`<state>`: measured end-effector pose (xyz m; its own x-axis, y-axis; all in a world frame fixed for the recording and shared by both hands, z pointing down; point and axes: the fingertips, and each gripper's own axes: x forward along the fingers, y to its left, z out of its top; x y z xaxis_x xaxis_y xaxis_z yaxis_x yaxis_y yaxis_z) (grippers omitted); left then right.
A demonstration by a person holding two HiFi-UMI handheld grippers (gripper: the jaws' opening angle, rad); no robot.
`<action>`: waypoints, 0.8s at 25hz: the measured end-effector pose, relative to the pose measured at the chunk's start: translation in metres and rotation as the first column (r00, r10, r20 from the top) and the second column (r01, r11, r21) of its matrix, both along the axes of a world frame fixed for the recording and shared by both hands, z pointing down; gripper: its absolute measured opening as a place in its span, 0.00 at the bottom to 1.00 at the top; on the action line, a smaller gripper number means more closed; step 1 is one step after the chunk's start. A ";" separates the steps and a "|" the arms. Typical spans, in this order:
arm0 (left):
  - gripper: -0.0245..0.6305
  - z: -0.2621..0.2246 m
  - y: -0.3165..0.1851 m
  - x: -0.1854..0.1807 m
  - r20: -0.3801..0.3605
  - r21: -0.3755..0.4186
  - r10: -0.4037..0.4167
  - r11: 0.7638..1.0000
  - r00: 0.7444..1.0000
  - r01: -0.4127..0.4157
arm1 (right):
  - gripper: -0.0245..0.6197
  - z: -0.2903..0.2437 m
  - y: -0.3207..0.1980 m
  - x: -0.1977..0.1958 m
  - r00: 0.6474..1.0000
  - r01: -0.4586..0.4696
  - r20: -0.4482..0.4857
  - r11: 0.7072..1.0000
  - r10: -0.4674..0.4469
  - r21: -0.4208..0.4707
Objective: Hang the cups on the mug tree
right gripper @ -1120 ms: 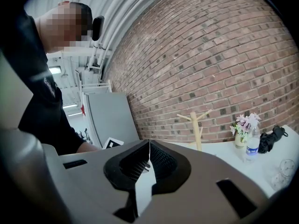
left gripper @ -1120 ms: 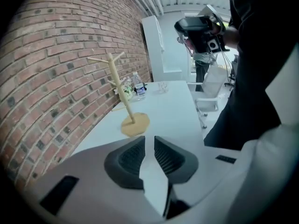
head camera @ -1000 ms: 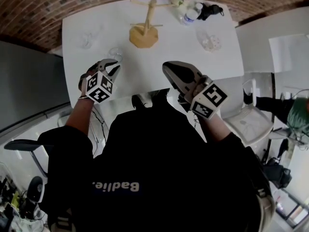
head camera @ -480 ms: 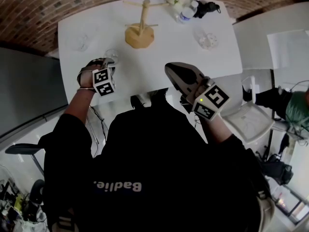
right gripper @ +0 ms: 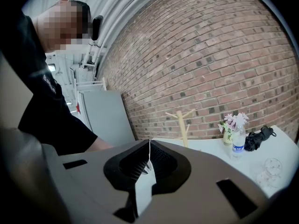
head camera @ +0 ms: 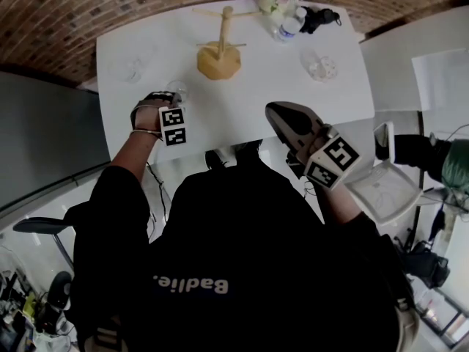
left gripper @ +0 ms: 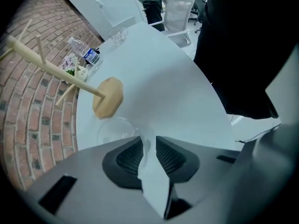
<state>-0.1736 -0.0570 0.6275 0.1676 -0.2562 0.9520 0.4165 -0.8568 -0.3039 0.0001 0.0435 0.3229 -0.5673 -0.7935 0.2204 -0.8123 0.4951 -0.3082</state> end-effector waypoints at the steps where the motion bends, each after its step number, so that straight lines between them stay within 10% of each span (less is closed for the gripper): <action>1: 0.16 0.001 -0.001 -0.001 0.009 0.008 0.008 1.000 1.000 -0.008 | 0.09 0.002 0.000 0.002 1.000 -0.001 -0.011 1.000 0.001 -0.004; 20: 0.09 0.001 -0.004 -0.007 0.044 -0.046 0.030 0.999 0.999 -0.028 | 0.09 -0.006 0.012 0.037 0.997 -0.080 -0.012 0.997 0.079 -0.015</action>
<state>-0.1803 -0.0611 0.6281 0.1315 -0.2079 0.9693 0.4532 -0.8570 -0.2453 0.0370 0.0553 0.3172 -0.5000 -0.8323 0.2392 -0.8523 0.4239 -0.3063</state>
